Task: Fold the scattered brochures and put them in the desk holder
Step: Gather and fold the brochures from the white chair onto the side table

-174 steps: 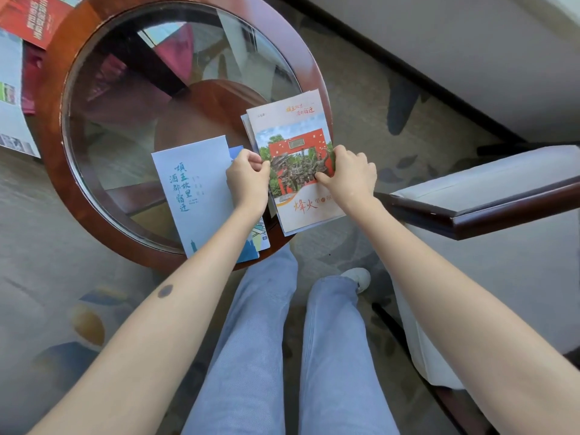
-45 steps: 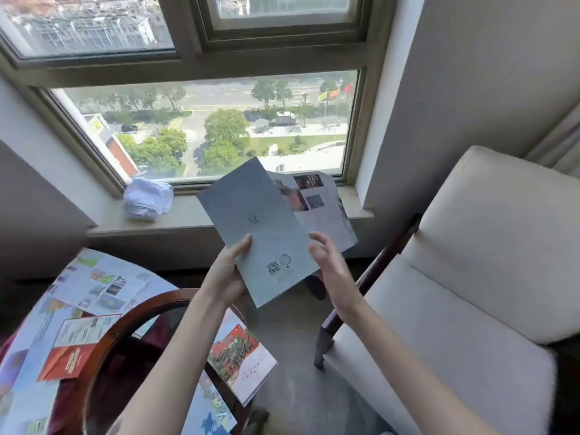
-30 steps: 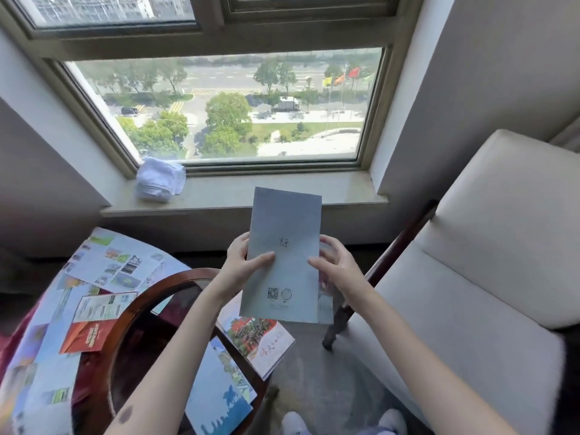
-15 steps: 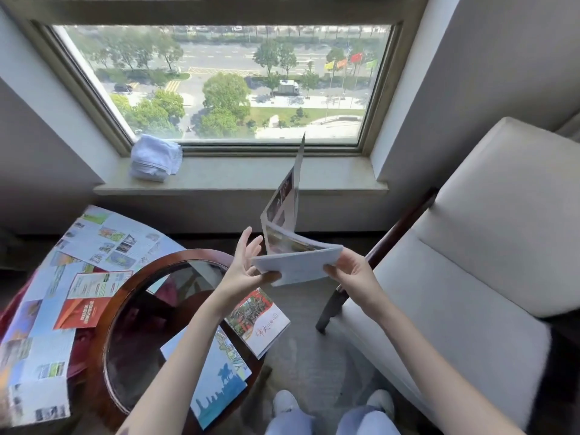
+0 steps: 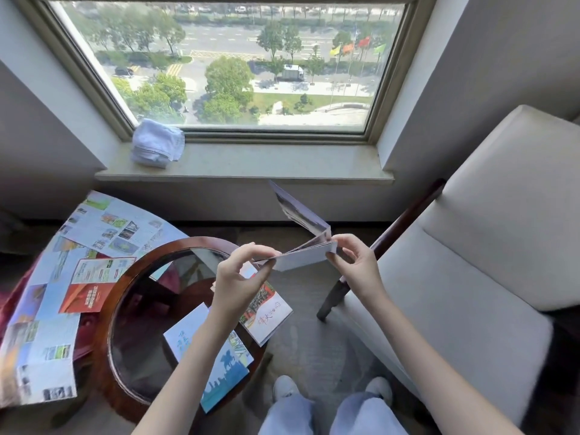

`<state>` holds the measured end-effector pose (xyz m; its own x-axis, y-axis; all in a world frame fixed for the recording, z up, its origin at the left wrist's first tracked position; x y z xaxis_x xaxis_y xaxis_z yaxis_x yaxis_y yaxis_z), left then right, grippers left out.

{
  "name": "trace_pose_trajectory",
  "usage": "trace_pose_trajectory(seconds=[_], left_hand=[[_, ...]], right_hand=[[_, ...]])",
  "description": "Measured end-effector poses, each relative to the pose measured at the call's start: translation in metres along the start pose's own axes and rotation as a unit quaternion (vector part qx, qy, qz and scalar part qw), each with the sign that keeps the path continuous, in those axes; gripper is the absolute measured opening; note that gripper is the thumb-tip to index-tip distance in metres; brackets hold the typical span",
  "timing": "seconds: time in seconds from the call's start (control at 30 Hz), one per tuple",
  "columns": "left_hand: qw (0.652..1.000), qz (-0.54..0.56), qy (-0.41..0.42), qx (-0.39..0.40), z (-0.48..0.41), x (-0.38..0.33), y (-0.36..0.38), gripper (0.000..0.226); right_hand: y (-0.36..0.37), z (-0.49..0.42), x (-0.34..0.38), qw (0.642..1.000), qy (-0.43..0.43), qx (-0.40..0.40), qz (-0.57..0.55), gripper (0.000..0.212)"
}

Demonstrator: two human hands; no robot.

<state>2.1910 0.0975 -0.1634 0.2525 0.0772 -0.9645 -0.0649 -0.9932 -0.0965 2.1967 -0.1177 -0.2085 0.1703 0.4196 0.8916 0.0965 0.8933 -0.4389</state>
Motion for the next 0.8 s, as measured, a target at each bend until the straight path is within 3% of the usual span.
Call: trace_pose_trajectory(seconds=[0.07, 0.13, 0.23, 0.37, 0.43, 0.5, 0.6, 0.7, 0.8], left_hand=[[1.000, 0.003, 0.014, -0.009, 0.003, -0.001, 0.002, 0.017], [0.997, -0.040, 0.064, 0.004, 0.003, -0.004, 0.004, 0.018], [0.971, -0.160, 0.176, 0.029, 0.004, -0.006, 0.008, 0.013], [0.940, -0.240, 0.238, -0.045, 0.006, -0.005, 0.012, 0.023], [0.942, -0.241, 0.216, -0.085, 0.009, -0.002, 0.015, 0.030], [0.965, -0.186, 0.136, -0.125, 0.015, 0.004, 0.019, 0.045], [0.983, -0.101, 0.027, -0.148, 0.027, 0.015, 0.031, 0.061], [0.993, -0.107, -0.005, -0.053, 0.039, 0.027, 0.044, 0.057], [0.988, -0.152, -0.008, 0.028, 0.048, 0.036, 0.050, 0.053]], right_hand=[[-0.004, 0.003, 0.000, 0.997, -0.010, -0.047, 0.062, 0.044], [-0.008, 0.006, 0.004, 0.994, -0.049, -0.040, 0.093, 0.062], [-0.010, 0.017, 0.011, 0.975, -0.164, -0.001, 0.151, 0.055], [-0.008, 0.036, 0.017, 0.963, -0.210, -0.027, 0.165, 0.039], [-0.005, 0.043, 0.017, 0.964, -0.219, -0.029, 0.147, 0.029], [0.002, 0.046, 0.015, 0.971, -0.195, -0.026, 0.137, 0.021], [0.016, 0.050, 0.010, 0.992, -0.070, -0.031, 0.105, 0.019], [0.028, 0.049, 0.011, 0.996, 0.000, -0.058, 0.063, 0.019], [0.036, 0.045, 0.022, 0.997, -0.009, -0.065, 0.050, 0.019]])
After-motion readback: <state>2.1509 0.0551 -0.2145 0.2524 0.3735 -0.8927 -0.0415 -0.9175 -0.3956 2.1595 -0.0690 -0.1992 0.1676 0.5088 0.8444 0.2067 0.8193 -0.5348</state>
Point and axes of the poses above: each hand's wrist, its own z-axis away from the middle knuckle, its own y-axis out of the palm, x = y × z, the point moved 3 cm from there along -z, towards the middle knuckle, and after that the axes turned 14 degrees about z, right-handed, at the moved point
